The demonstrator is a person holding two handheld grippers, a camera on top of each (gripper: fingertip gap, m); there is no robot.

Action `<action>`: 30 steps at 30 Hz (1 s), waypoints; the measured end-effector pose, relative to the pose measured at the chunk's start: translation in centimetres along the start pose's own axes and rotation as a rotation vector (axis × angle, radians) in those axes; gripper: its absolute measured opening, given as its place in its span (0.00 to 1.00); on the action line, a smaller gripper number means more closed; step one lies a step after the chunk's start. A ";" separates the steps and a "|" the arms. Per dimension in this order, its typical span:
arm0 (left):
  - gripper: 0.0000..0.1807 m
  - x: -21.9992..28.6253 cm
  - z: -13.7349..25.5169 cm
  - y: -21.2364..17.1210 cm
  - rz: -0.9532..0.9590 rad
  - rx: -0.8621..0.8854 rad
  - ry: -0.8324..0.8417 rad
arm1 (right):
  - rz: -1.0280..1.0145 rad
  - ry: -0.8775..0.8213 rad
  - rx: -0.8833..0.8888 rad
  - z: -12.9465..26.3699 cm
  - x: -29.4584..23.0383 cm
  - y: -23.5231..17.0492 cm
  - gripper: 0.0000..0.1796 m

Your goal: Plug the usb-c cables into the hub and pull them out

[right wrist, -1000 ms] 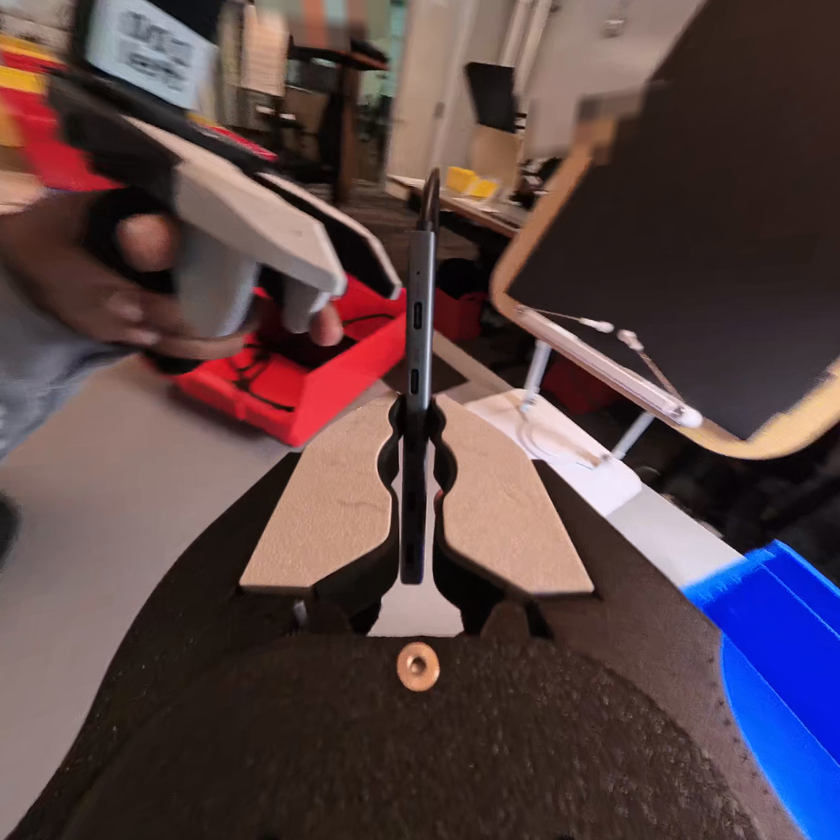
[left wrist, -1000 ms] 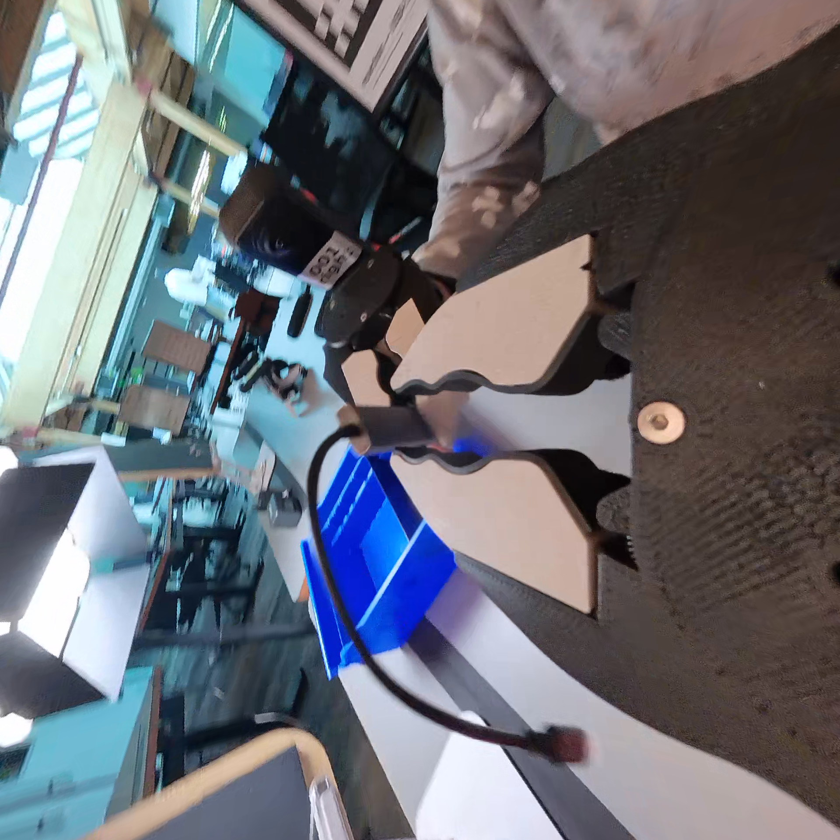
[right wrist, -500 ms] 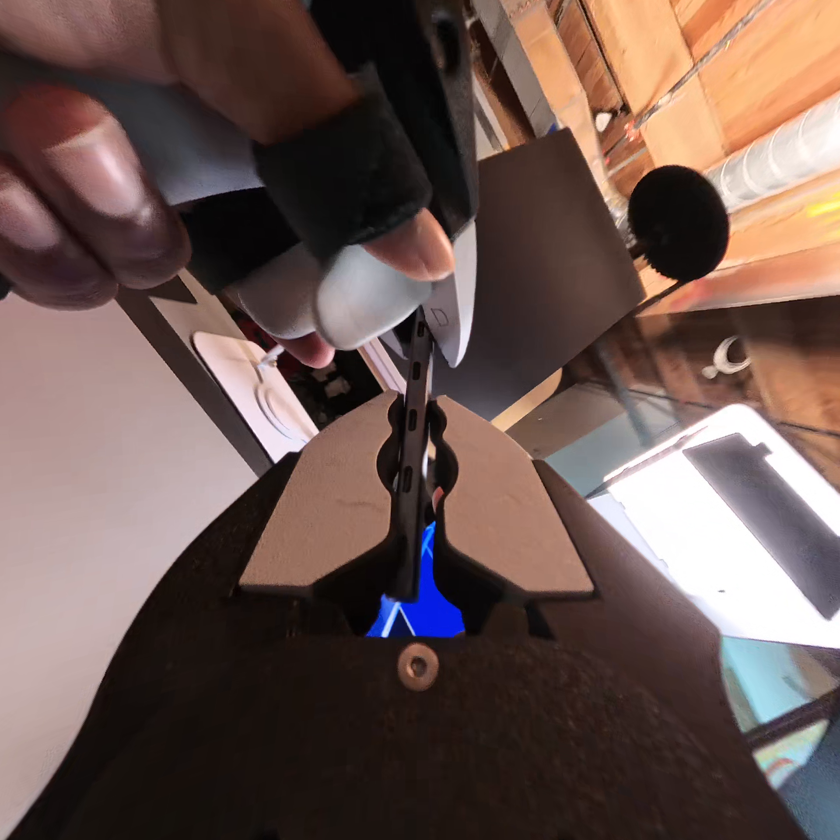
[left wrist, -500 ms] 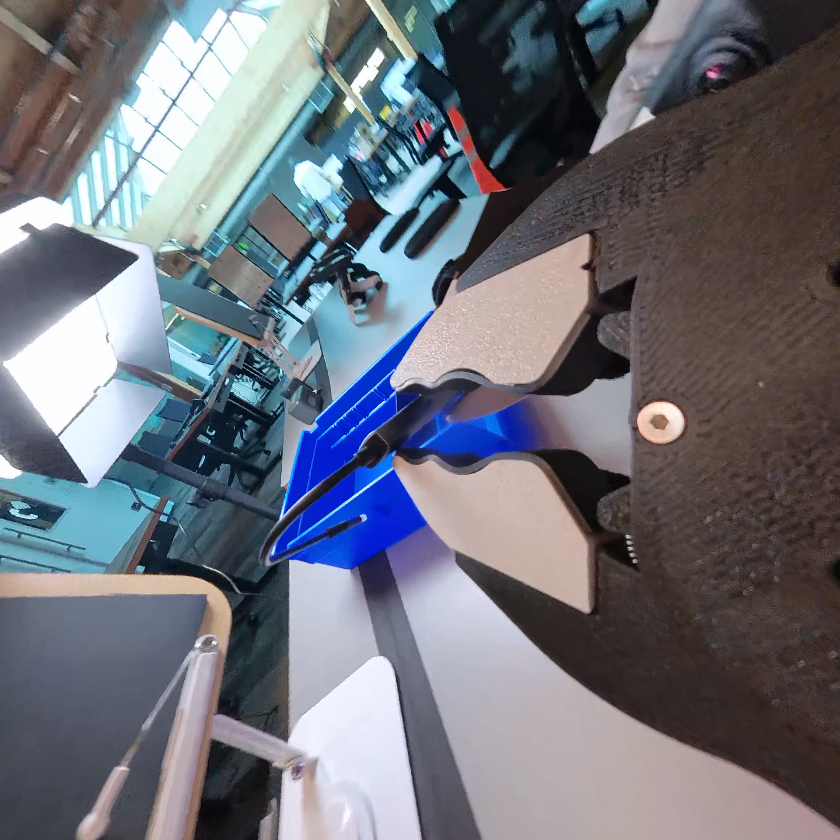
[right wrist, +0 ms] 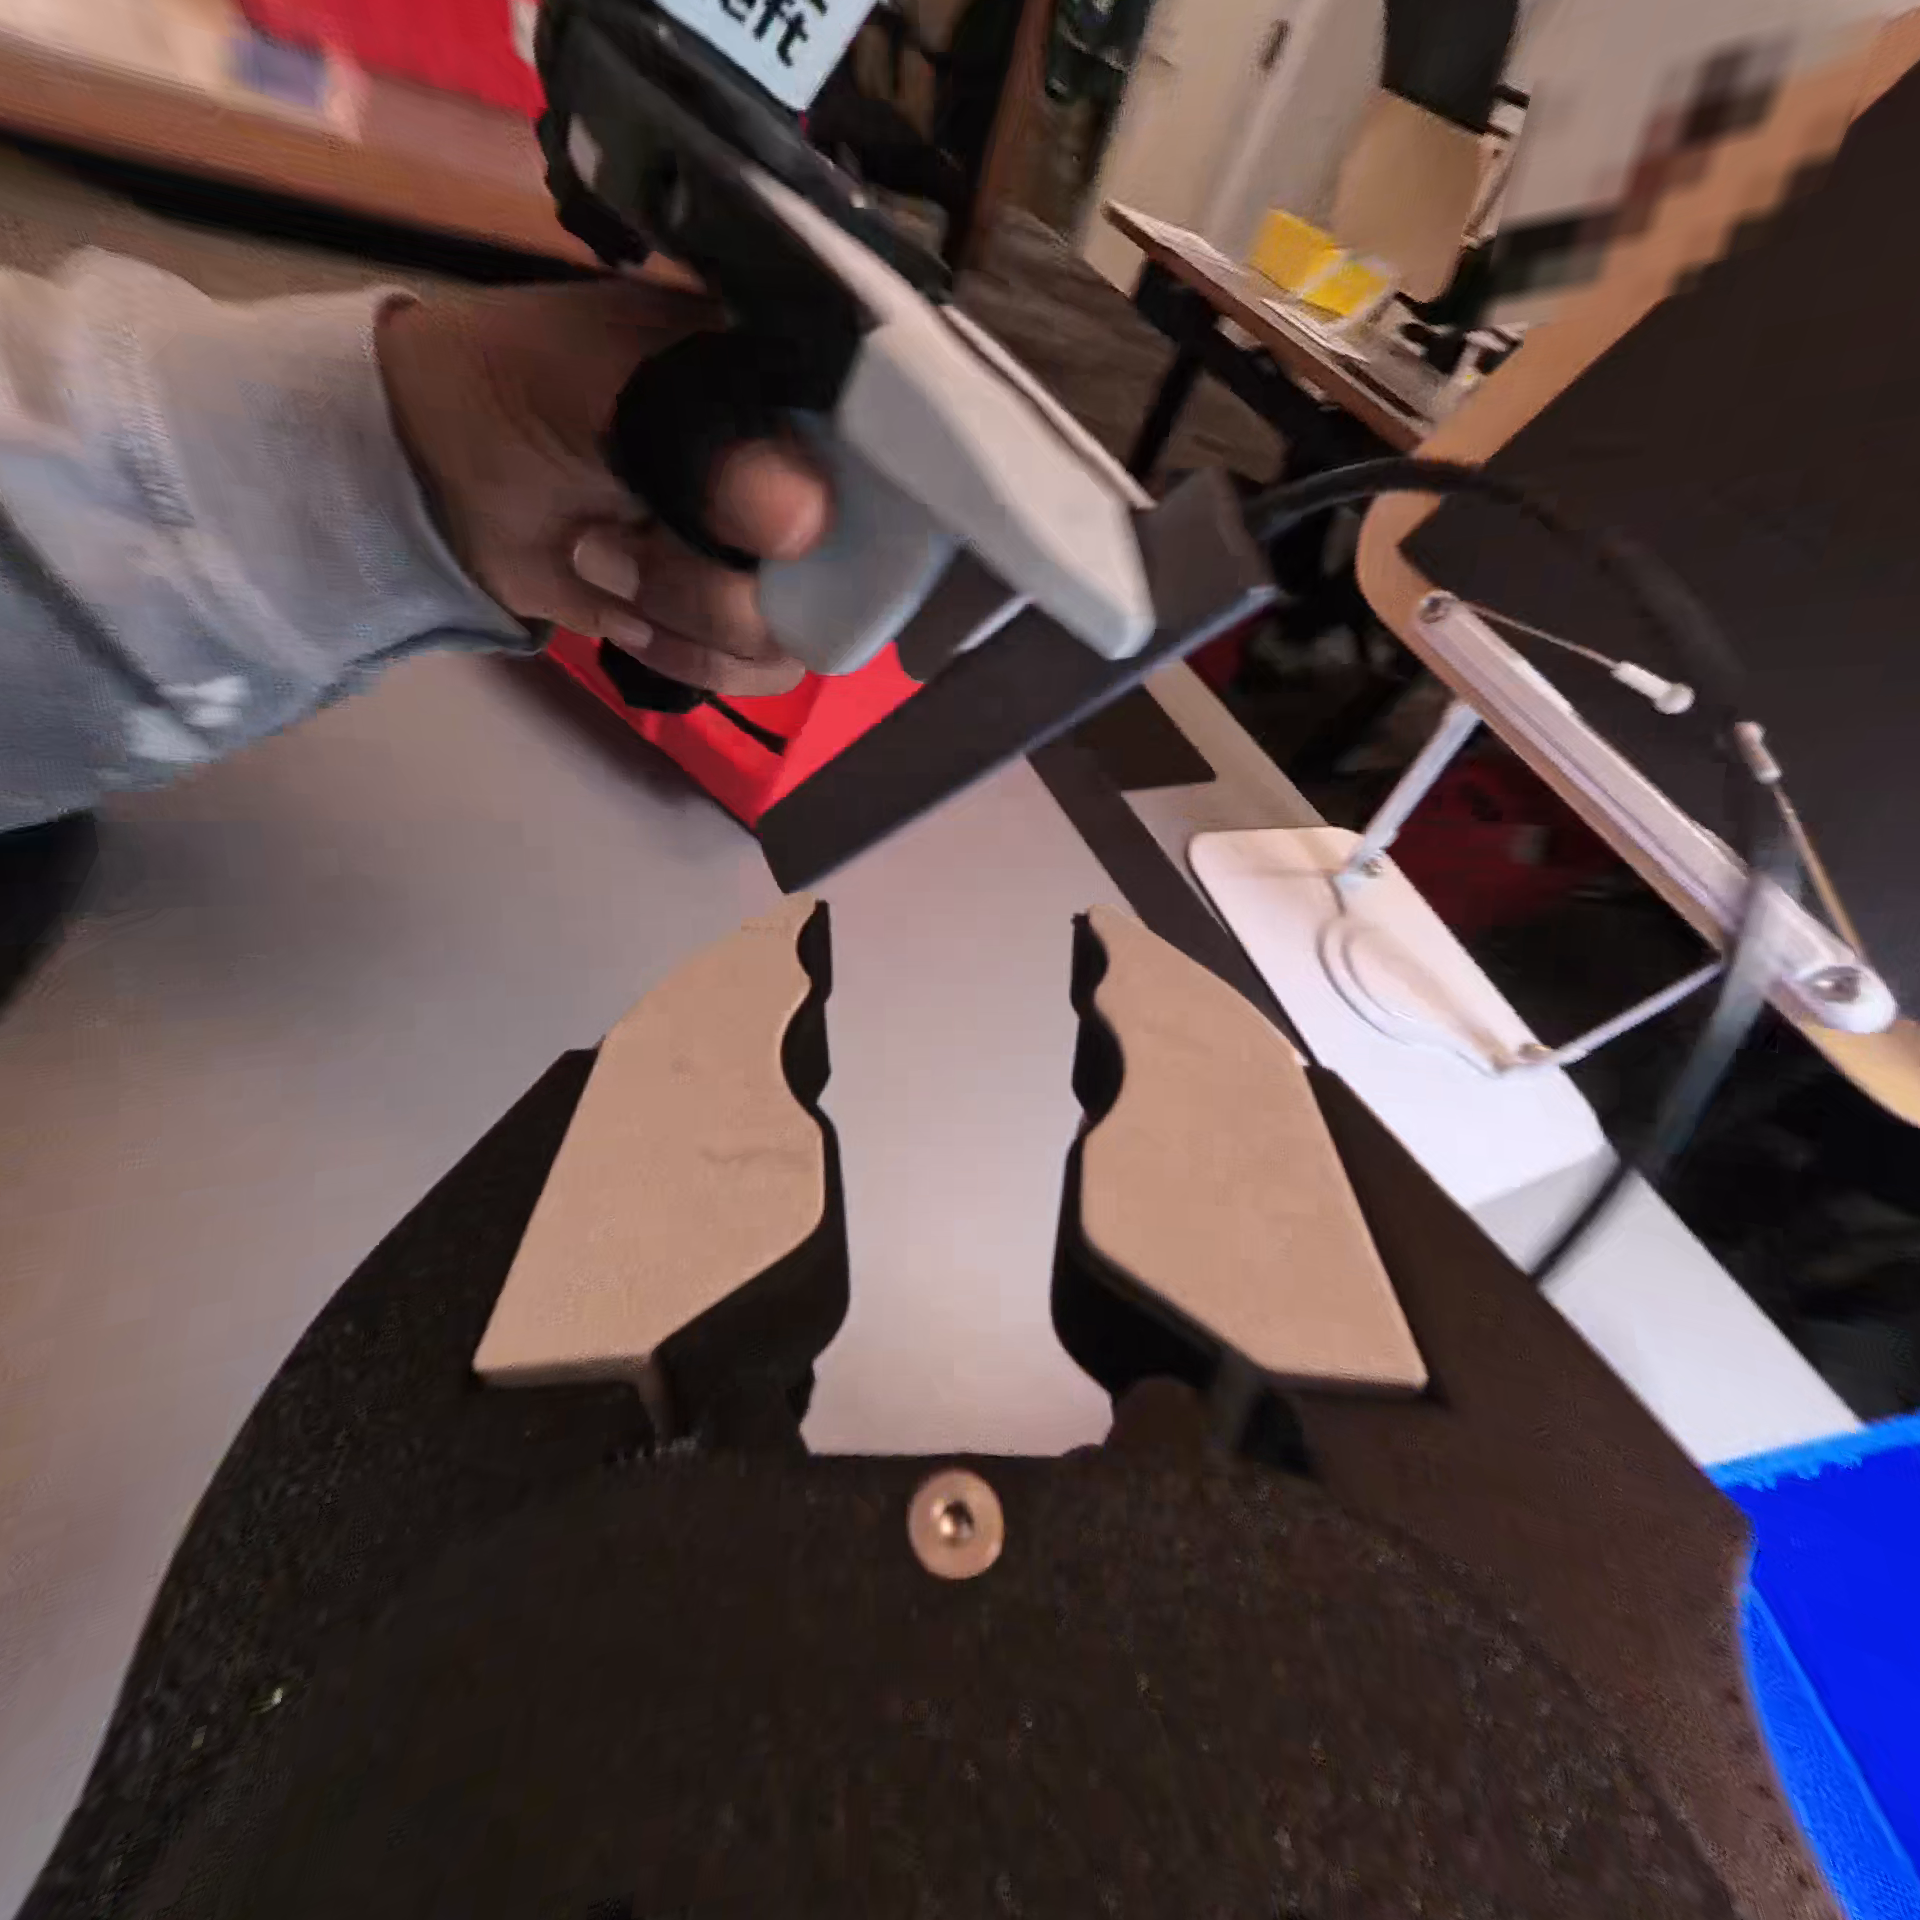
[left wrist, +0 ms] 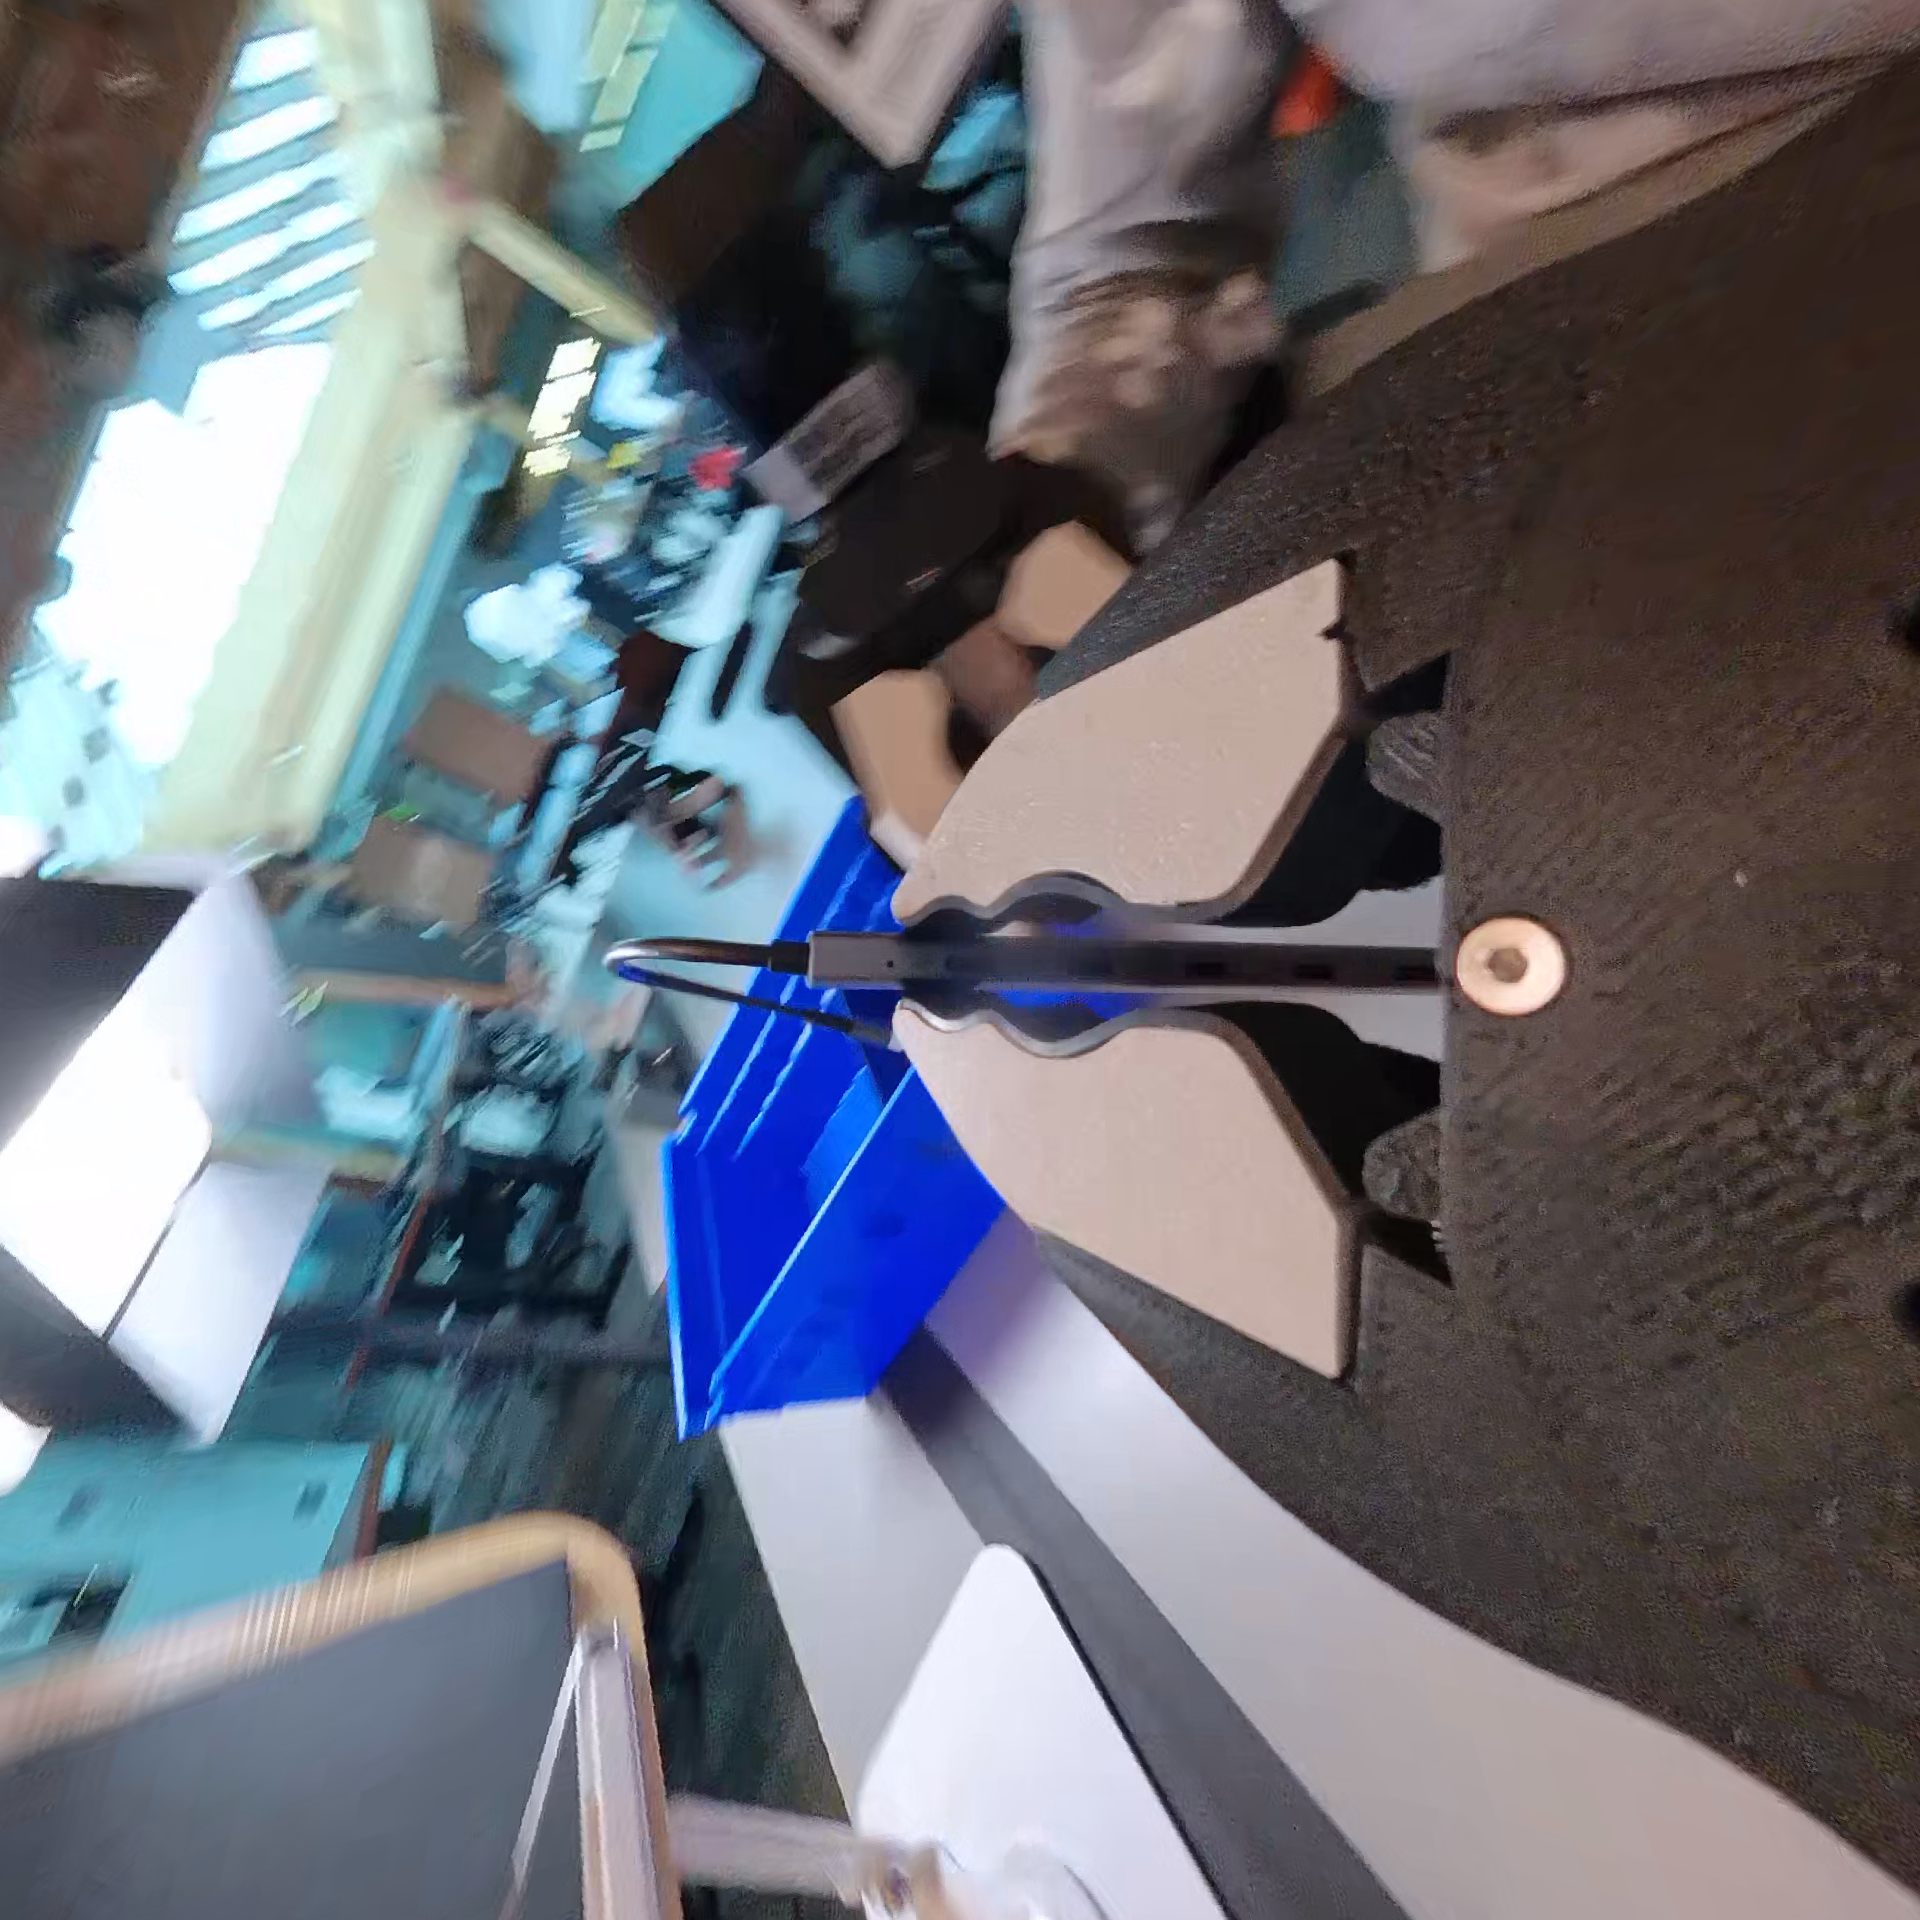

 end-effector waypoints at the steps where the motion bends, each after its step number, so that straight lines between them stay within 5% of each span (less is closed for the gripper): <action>1: 0.05 0.7 0.3 -0.1 -0.088 -0.048 -0.004 | -0.012 0.044 0.025 0.8 0.2 0.1 0.23; 6: 0.05 5.3 -0.2 -0.8 -0.384 -0.159 -0.074 | -0.050 0.201 0.109 2.0 -0.7 0.0 0.20; 11: 0.06 7.3 -1.1 -1.0 -0.420 -0.146 -0.105 | -0.072 0.223 0.216 2.1 -1.1 1.2 0.18; 13: 0.06 7.4 -1.3 -0.8 -0.423 -0.129 -0.086 | -0.073 0.259 0.227 2.3 -1.5 1.2 0.08; 26: 0.06 8.1 -1.0 -0.3 -0.371 -0.083 -0.137 | -0.077 0.289 0.351 2.8 -1.7 1.8 0.06; 30: 0.24 8.5 0.2 0.0 -0.350 -0.118 -0.182 | -0.088 0.311 0.412 4.6 -1.1 2.4 0.05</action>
Point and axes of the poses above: each gripper's, where its closed fingertips meet, z back along the fingers, y out of its top, x = y × z across the jaws, the point moved 4 cm from there along z, back along the fingers, and after that the axes turned 11 degrees about y, right-handed, at the moved point
